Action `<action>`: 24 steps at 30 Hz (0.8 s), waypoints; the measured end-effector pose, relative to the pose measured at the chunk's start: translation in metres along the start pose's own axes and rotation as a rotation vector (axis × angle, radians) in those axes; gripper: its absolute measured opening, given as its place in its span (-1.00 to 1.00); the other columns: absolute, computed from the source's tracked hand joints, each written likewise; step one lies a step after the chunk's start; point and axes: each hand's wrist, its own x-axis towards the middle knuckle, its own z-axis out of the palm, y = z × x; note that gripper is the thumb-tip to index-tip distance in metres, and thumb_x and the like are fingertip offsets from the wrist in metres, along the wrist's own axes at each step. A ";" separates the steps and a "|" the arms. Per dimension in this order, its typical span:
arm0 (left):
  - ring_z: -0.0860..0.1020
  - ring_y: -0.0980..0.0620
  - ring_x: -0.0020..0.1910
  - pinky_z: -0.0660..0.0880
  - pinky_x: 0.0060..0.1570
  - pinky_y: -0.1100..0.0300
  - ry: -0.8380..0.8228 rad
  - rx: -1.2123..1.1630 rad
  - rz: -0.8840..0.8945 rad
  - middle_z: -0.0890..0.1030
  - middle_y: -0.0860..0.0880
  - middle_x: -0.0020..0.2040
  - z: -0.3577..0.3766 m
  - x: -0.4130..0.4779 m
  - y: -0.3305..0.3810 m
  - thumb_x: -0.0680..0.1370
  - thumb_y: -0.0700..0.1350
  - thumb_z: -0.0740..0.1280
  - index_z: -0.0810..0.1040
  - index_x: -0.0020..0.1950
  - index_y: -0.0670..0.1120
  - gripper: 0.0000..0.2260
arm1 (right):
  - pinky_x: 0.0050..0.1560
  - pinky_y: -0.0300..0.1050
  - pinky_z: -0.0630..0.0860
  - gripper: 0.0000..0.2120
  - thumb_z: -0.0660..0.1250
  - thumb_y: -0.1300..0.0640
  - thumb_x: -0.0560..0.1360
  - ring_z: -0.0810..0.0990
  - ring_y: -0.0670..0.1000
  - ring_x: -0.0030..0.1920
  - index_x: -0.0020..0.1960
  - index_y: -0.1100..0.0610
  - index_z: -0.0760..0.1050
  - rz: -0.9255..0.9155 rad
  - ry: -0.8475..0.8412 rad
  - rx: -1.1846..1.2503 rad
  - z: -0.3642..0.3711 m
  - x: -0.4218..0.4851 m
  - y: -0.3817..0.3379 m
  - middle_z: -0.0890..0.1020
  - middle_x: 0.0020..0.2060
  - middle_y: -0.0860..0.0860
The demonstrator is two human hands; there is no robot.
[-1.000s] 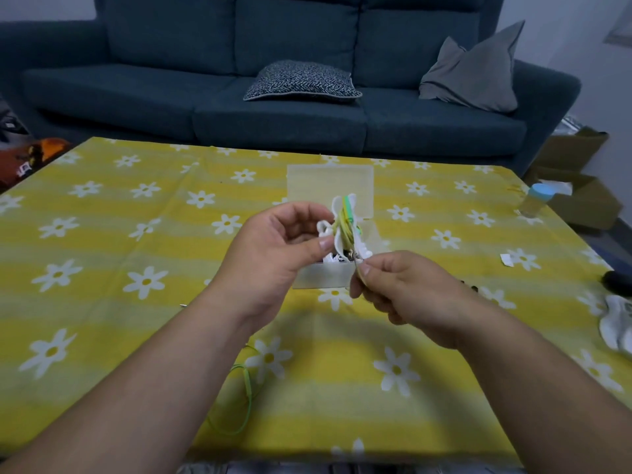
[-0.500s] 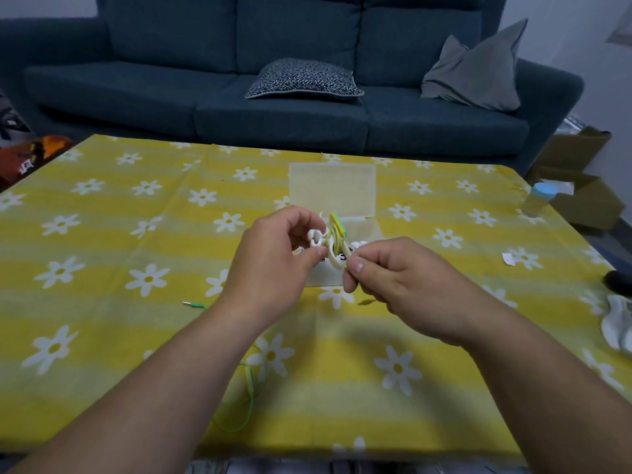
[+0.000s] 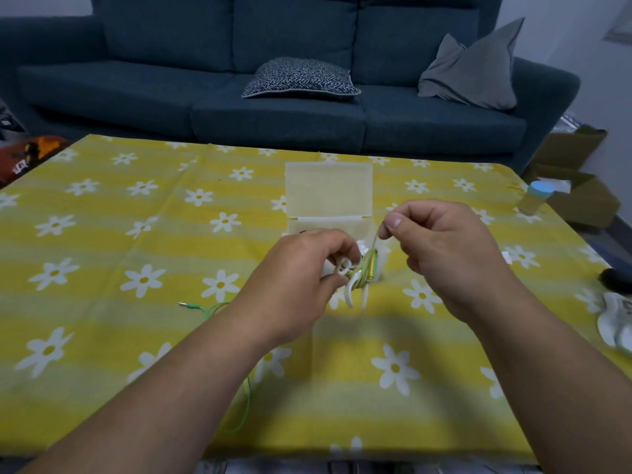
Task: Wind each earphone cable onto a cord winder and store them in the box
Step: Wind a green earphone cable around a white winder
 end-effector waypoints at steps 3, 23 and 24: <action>0.56 0.21 -0.06 0.47 0.02 0.25 0.042 -0.022 -0.056 0.62 0.16 -0.10 0.000 0.000 -0.001 0.49 -0.21 0.45 0.59 0.01 0.05 -0.81 | -0.36 -0.11 0.23 -0.75 0.33 0.17 0.55 0.27 -0.06 -0.45 -0.29 0.18 0.58 -0.057 -0.044 0.088 -0.003 -0.002 -0.005 0.38 -0.56 -0.13; 0.56 0.05 -0.30 0.51 -0.18 0.14 0.109 -0.413 -0.323 0.63 -0.04 -0.25 -0.002 0.004 -0.006 0.48 -0.32 0.43 0.59 -0.13 -0.06 -0.84 | -0.33 -0.17 0.50 -0.77 0.27 0.19 0.52 0.58 0.07 -0.32 -0.21 0.32 0.57 -0.072 -0.372 0.358 -0.005 -0.005 -0.010 0.65 -0.26 0.18; 0.54 0.08 -0.34 0.49 -0.22 0.19 0.124 -0.523 -0.393 0.62 -0.05 -0.29 -0.003 0.004 -0.006 0.50 -0.34 0.41 0.59 -0.14 -0.09 -0.85 | -0.30 -0.15 0.52 -0.76 0.27 0.20 0.50 0.60 0.09 -0.31 -0.22 0.35 0.57 -0.044 -0.463 0.348 -0.005 -0.007 -0.010 0.66 -0.25 0.20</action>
